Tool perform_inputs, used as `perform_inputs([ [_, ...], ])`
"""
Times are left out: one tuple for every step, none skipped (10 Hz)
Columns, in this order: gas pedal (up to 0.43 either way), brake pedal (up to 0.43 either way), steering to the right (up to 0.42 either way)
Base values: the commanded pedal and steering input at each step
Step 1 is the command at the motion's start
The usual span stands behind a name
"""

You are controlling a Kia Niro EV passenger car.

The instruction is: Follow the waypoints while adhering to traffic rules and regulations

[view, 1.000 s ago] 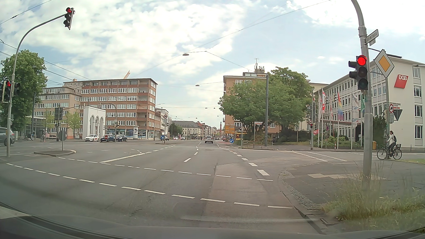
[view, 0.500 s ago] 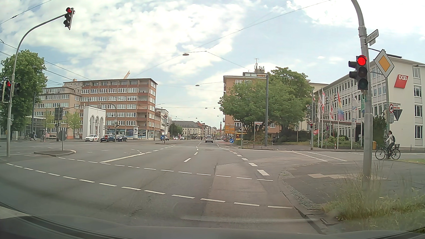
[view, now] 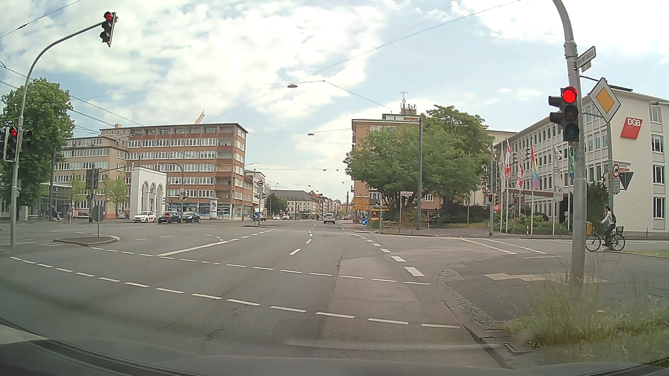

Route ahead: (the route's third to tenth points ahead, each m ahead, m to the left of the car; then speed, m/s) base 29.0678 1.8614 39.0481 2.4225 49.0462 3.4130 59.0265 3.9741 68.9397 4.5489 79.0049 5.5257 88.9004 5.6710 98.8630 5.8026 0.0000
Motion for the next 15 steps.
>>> perform_inputs([
  [0.000, 0.256, 0.000],
  [0.000, 0.256, -0.001],
  [0.000, 0.250, 0.000],
  [0.000, 0.250, -0.001],
  [0.000, 0.250, 0.000],
  [0.000, 0.256, 0.000],
  [0.000, 0.256, 0.000],
  [0.000, 0.256, -0.001],
  [0.000, 0.256, 0.000],
  [0.000, 0.250, -0.001],
  [0.000, 0.256, -0.001],
  [0.000, 0.256, -0.001],
  [0.000, 0.256, -0.001],
  [0.000, 0.256, -0.001],
  [0.000, 0.250, -0.001],
])
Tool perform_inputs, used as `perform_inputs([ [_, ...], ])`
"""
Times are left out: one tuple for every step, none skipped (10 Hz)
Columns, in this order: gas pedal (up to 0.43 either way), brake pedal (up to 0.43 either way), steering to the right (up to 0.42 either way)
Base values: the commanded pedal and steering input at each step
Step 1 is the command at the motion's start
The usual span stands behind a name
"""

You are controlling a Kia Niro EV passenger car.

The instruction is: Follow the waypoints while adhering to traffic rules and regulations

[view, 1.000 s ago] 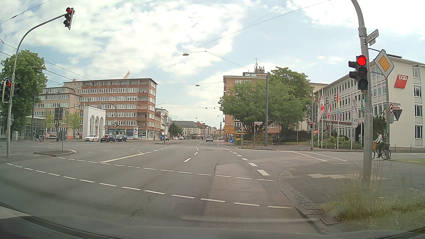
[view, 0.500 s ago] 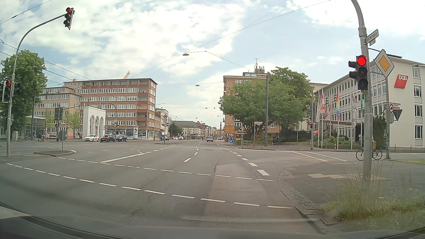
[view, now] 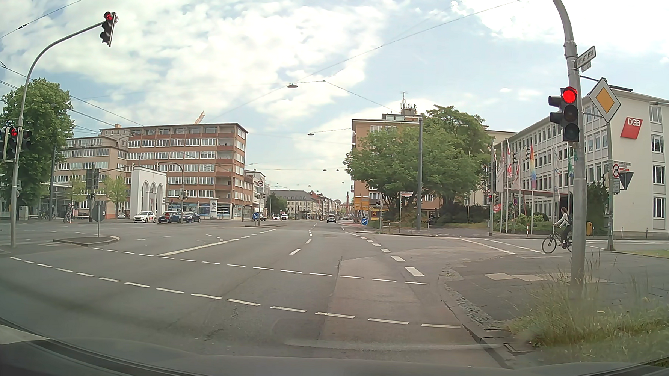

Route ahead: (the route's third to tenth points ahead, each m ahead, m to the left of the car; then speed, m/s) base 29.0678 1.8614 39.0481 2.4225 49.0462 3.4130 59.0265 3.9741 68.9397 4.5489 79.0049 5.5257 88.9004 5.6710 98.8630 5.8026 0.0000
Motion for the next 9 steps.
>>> perform_inputs([
  [0.000, 0.256, -0.001],
  [0.000, 0.256, -0.001],
  [0.000, 0.256, 0.000],
  [0.000, 0.256, 0.000],
  [0.000, 0.256, -0.001],
  [0.000, 0.256, 0.000],
  [0.000, 0.256, -0.001],
  [0.000, 0.256, -0.001],
  [0.000, 0.256, -0.001],
])
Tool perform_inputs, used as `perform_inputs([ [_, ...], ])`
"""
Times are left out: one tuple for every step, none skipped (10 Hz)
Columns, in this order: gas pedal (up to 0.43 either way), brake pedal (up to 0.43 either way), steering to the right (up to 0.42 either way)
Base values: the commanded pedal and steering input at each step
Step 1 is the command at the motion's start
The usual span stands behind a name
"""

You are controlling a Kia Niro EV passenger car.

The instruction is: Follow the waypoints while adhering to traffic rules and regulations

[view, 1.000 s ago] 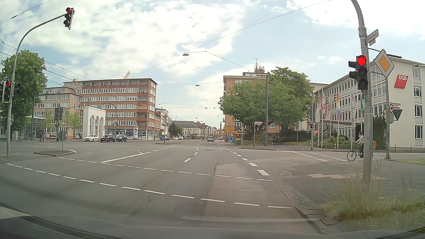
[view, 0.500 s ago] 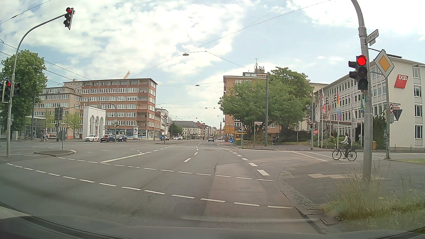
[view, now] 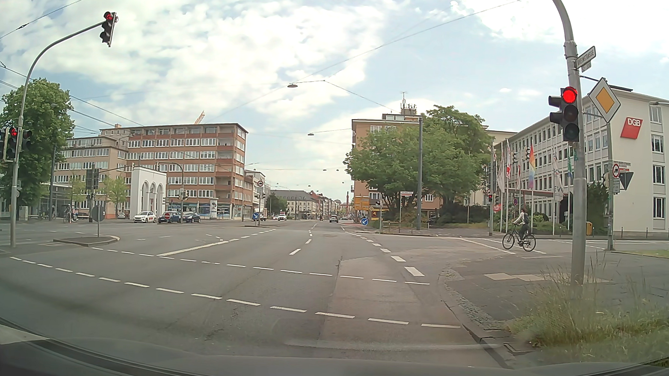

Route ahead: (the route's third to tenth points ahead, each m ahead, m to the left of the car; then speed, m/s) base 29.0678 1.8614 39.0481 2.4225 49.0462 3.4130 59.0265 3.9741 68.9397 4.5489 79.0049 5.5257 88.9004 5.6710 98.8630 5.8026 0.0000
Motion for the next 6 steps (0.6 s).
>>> perform_inputs([
  [0.000, 0.256, -0.001],
  [0.000, 0.256, 0.000],
  [0.000, 0.256, -0.001],
  [0.000, 0.256, 0.000],
  [0.000, 0.256, 0.000],
  [0.000, 0.256, -0.001],
])
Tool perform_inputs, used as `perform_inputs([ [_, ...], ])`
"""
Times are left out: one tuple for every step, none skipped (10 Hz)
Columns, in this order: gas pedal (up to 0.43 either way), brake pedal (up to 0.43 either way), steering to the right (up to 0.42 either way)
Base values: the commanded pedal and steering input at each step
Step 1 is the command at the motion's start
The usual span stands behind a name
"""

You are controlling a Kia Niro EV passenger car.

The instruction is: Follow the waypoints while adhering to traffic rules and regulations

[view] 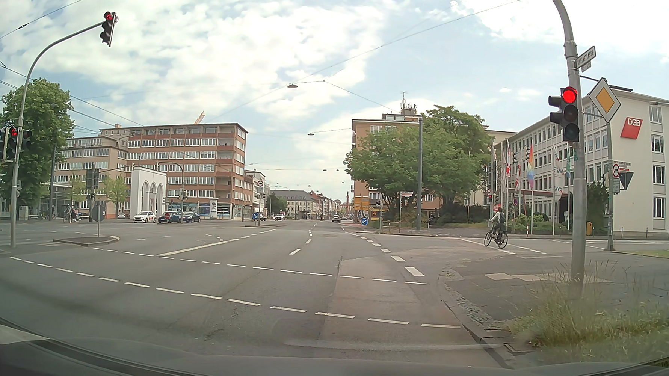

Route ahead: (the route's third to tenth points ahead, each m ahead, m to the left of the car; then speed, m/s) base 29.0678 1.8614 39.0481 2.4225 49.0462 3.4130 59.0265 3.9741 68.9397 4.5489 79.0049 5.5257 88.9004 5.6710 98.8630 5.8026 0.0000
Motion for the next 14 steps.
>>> perform_inputs([
  [0.000, 0.256, 0.000],
  [0.000, 0.256, -0.001],
  [0.000, 0.256, -0.001],
  [0.000, 0.256, -0.001],
  [0.000, 0.256, -0.001],
  [0.000, 0.256, -0.001],
  [0.000, 0.256, -0.001],
  [0.000, 0.256, 0.000],
  [0.000, 0.256, -0.001],
  [0.000, 0.256, -0.001],
  [0.000, 0.256, -0.001],
  [0.000, 0.256, 0.000],
  [0.000, 0.256, 0.000],
  [0.000, 0.256, -0.001],
])
